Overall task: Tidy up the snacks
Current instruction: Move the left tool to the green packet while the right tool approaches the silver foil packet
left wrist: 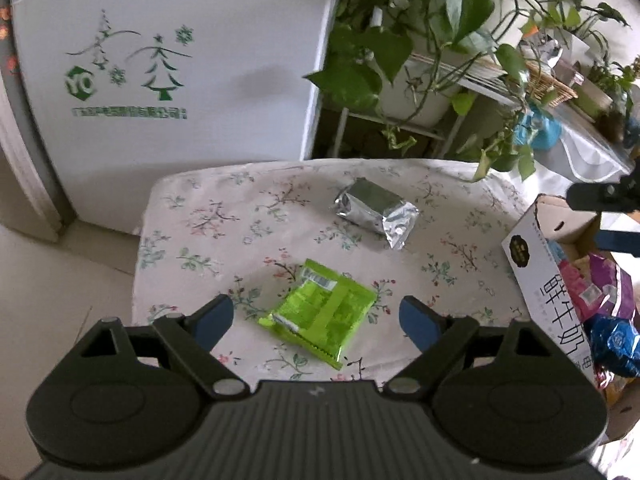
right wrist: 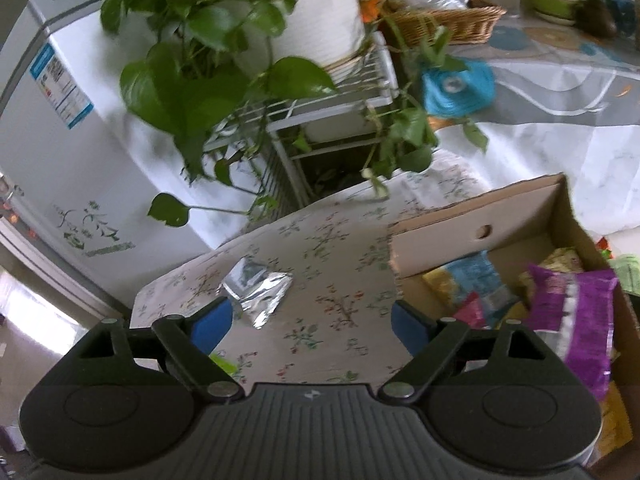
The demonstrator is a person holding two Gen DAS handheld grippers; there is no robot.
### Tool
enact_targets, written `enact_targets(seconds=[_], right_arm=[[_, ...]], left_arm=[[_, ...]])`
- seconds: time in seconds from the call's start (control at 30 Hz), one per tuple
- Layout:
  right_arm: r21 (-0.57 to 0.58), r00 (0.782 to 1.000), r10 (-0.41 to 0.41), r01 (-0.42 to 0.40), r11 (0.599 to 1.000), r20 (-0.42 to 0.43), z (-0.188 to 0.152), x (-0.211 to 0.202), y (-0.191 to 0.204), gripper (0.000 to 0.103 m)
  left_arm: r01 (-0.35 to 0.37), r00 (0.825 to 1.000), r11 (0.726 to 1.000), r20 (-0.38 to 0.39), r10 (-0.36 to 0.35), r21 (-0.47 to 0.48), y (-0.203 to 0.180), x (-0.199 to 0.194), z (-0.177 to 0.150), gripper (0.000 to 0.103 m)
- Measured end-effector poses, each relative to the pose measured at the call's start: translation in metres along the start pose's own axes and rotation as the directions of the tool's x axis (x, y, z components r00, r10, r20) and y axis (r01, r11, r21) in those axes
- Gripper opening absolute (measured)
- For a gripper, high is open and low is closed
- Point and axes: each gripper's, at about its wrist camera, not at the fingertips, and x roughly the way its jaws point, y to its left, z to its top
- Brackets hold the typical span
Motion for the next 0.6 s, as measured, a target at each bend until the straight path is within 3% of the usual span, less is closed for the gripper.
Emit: enact_targets(seconds=[0.17, 0.33, 0.6], right_arm=[[-0.025, 0.998, 0.045, -0.046, 0.999, -0.049, -0.001, 0.016, 0.014, 0.092], [-0.087, 0.994, 0.066, -0.074, 0.993, -0.089, 0.000, 0.040, 0.029, 0.094], [-0.167, 0.987, 0.078, -0.101, 0.981, -0.139, 0.004, 0.091, 0.043, 0.094]], left_arm=[[0.023, 1.000, 0.989, -0.019, -0.020, 0.145, -0.007, 0.021, -0.005, 0.090], [0.061, 0.997, 0.984, -0.050, -0.053, 0.169, -0.010, 0.040, -0.004, 0.090], [0.052, 0.996, 0.976, -0.079, -0.036, 0.209, -0.017, 0.069, -0.004, 0.090]])
